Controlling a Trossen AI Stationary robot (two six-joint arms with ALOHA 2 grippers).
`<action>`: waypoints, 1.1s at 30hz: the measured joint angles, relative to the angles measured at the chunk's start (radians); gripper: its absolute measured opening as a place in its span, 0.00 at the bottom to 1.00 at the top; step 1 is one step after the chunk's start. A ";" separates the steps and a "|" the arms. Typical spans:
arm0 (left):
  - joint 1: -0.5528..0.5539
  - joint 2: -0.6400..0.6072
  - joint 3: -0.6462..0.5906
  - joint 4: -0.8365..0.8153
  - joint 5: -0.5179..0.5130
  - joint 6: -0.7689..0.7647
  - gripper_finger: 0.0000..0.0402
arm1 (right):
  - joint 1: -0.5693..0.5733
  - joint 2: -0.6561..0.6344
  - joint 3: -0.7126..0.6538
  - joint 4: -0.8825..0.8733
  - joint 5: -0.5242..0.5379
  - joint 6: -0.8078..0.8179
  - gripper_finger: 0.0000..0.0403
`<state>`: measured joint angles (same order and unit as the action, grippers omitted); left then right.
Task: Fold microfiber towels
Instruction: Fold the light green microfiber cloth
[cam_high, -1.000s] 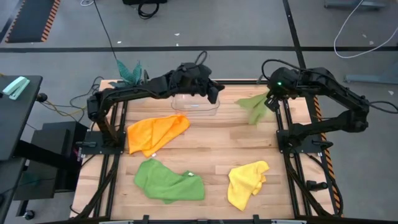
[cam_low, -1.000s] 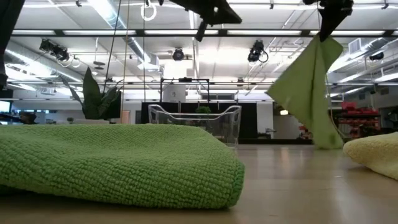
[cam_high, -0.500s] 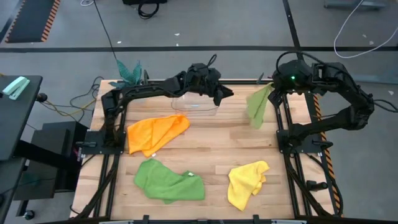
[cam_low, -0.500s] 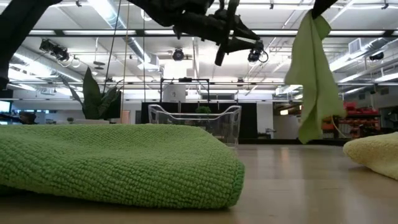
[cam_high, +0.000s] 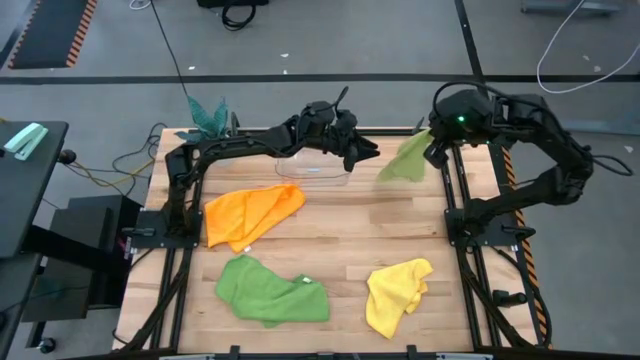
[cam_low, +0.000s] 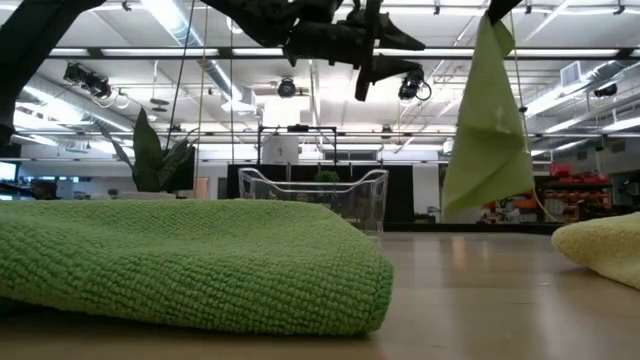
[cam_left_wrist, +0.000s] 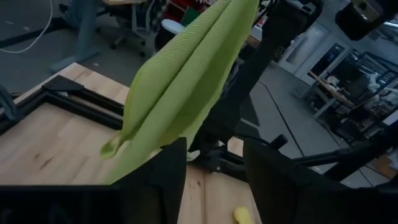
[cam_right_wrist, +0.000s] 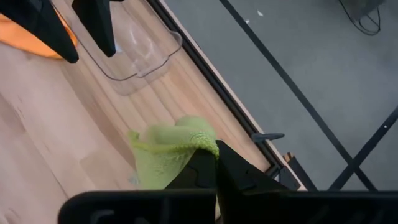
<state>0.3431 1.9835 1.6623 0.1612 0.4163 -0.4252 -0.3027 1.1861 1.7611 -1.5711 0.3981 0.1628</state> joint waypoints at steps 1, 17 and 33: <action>0.000 0.000 0.000 -0.001 0.000 0.000 0.41 | 0.000 0.004 0.000 0.000 0.000 -0.004 0.00; -0.045 0.000 0.000 -0.004 -0.010 0.002 0.40 | 0.009 0.054 0.022 0.020 -0.001 -0.035 0.00; -0.032 0.051 -0.002 -0.011 -0.032 -0.007 0.39 | 0.098 0.128 0.207 0.000 0.000 -0.019 0.00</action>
<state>0.3115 2.0350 1.6608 0.1499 0.3843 -0.4324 -0.2044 1.3138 1.9682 -1.5707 0.3985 0.1438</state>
